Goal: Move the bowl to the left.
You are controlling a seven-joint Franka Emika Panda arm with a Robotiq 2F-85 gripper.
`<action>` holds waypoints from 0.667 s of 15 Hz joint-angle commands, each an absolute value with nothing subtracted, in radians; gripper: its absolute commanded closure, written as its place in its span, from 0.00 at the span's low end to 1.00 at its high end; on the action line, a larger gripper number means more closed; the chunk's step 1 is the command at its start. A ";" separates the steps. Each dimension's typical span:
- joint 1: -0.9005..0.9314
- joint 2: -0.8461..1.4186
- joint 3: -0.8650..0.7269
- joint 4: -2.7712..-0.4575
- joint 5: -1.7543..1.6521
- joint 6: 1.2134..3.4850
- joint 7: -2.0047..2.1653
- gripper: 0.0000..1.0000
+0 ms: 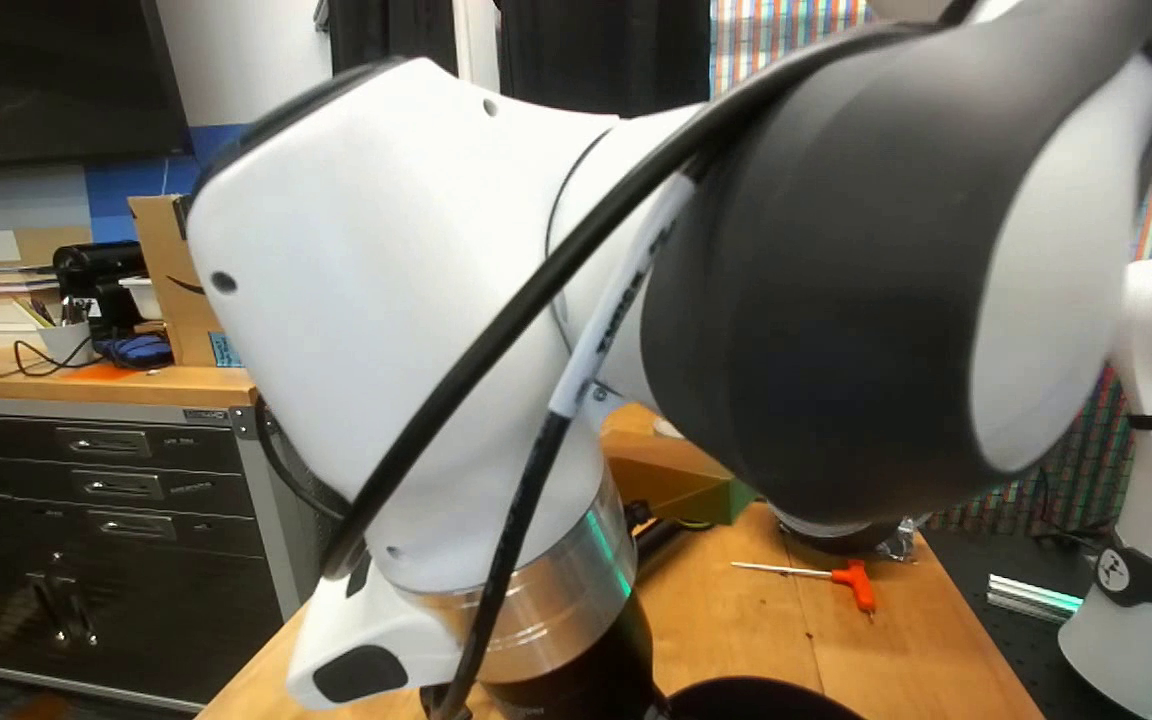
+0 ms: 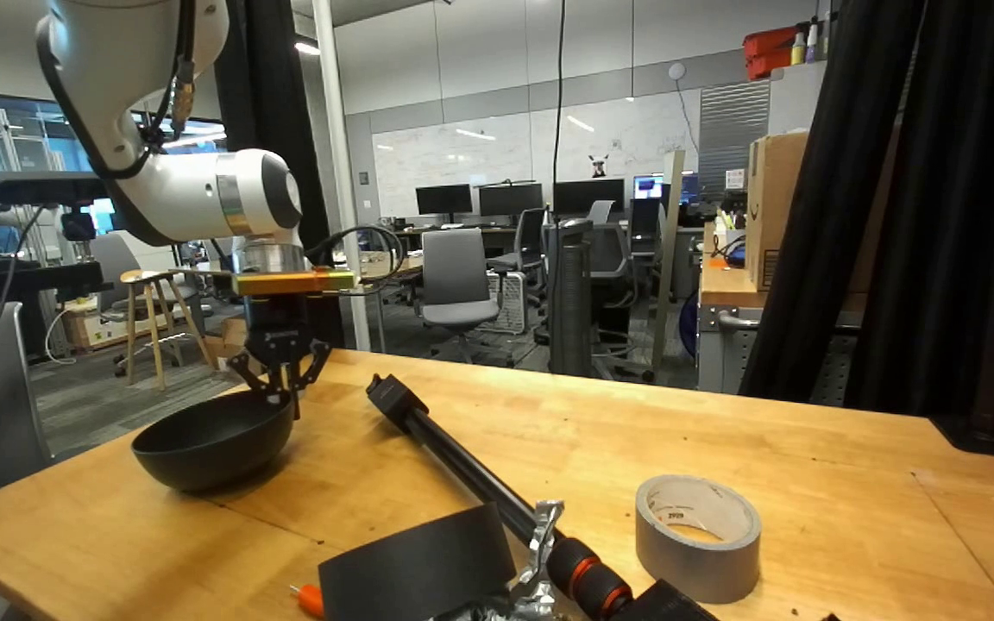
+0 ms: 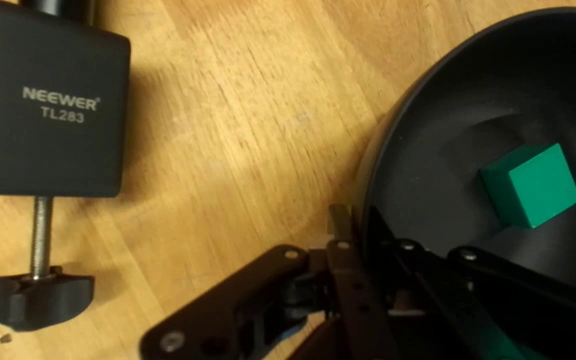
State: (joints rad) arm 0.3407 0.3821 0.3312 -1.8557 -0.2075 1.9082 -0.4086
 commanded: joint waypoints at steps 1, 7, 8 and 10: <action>0.339 0.407 0.329 -1.815 -0.211 1.871 -0.430 0.97; 0.341 0.411 0.323 -1.802 -0.221 1.841 -0.418 0.54; 0.338 0.397 0.329 -1.832 -0.210 1.867 -0.421 0.72; 0.337 0.401 0.325 -1.832 -0.212 1.867 -0.420 0.56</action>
